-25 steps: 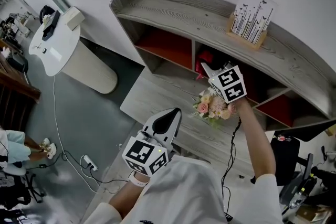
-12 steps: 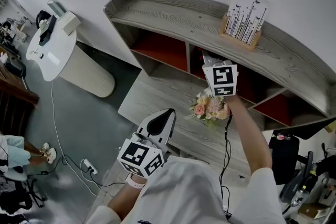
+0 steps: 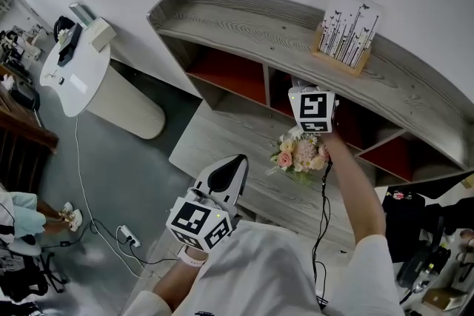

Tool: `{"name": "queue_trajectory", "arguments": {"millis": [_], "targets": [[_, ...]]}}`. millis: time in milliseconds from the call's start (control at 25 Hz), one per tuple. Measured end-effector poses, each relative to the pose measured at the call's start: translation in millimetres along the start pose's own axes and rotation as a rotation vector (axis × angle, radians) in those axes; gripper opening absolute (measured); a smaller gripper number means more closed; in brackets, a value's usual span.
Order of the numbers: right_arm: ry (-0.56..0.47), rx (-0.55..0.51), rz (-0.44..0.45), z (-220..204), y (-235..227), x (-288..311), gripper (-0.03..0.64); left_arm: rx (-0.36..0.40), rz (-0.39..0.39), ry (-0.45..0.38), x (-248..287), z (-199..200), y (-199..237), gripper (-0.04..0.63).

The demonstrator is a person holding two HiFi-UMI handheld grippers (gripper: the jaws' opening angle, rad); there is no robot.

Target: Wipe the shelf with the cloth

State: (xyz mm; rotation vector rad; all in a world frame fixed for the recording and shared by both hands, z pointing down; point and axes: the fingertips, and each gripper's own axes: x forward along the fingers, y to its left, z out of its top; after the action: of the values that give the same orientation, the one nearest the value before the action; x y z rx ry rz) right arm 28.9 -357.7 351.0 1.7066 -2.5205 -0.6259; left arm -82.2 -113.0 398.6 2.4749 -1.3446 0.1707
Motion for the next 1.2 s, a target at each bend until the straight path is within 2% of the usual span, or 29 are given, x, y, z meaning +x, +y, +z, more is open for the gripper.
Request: {"name": "queue_trajectory", "arguments": {"millis": [480, 880, 1200], "targets": [[-0.019, 0.052, -0.183, -6.7, -50.1, -45.3, 0.126, -0.006, -0.019, 0.017, 7.7, -7.3, -7.0, 0.006], [-0.014, 0.107, -0.402, -17.3, -109.8, -104.6, 0.127, -0.007, -0.078, 0.032, 17.2, -13.5, -27.1, 0.006], [-0.002, 0.146, -0.618, -23.5, -145.8, -148.2, 0.127, -0.023, -0.105, 0.045, 17.3, -21.0, -33.0, 0.006]]}}
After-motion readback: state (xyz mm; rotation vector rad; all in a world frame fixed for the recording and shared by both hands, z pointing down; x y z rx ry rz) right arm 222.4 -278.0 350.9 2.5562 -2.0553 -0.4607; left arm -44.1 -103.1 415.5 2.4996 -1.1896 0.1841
